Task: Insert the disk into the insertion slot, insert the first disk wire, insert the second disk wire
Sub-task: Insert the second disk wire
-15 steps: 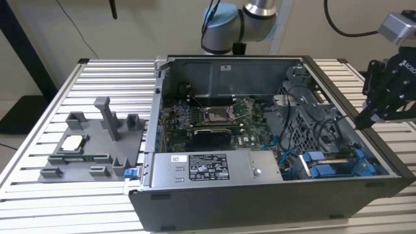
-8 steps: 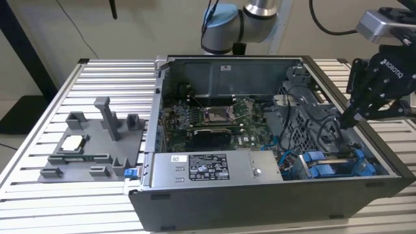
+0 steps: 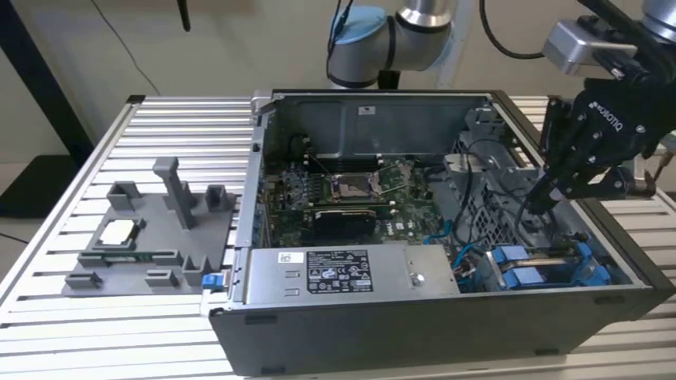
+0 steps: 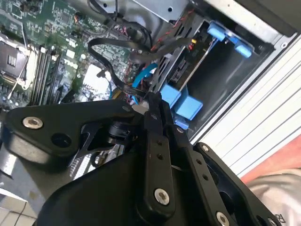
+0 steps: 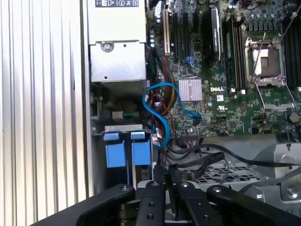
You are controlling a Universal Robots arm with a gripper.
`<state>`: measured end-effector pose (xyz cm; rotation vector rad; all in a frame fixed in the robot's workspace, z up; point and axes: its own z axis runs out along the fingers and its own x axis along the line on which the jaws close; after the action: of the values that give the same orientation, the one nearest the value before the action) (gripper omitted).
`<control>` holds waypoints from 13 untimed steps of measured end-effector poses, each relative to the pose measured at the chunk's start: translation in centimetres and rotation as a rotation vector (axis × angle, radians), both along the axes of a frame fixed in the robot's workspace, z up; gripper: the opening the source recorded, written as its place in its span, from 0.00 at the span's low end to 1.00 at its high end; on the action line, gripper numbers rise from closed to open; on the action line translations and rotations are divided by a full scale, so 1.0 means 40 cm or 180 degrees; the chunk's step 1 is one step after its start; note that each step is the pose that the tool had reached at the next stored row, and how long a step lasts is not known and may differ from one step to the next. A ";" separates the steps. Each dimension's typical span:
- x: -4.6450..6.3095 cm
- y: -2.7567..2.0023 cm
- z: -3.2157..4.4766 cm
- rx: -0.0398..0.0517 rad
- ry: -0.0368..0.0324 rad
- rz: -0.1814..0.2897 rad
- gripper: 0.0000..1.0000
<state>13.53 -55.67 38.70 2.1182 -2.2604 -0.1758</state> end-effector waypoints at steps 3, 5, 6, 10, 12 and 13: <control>-0.008 -0.013 -0.004 0.0028 -0.0055 0.0000 0.16; -0.008 -0.020 -0.005 0.0040 -0.0066 0.0004 0.16; -0.008 -0.020 -0.005 0.0040 -0.0066 0.0004 0.16; -0.009 -0.020 -0.010 0.0064 -0.0096 0.0004 0.16; -0.008 -0.020 -0.013 0.0082 -0.0110 0.0004 0.16; -0.008 -0.020 -0.012 0.0084 -0.0110 0.0005 0.16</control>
<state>13.20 -56.48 38.21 2.1522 -2.2880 -0.1711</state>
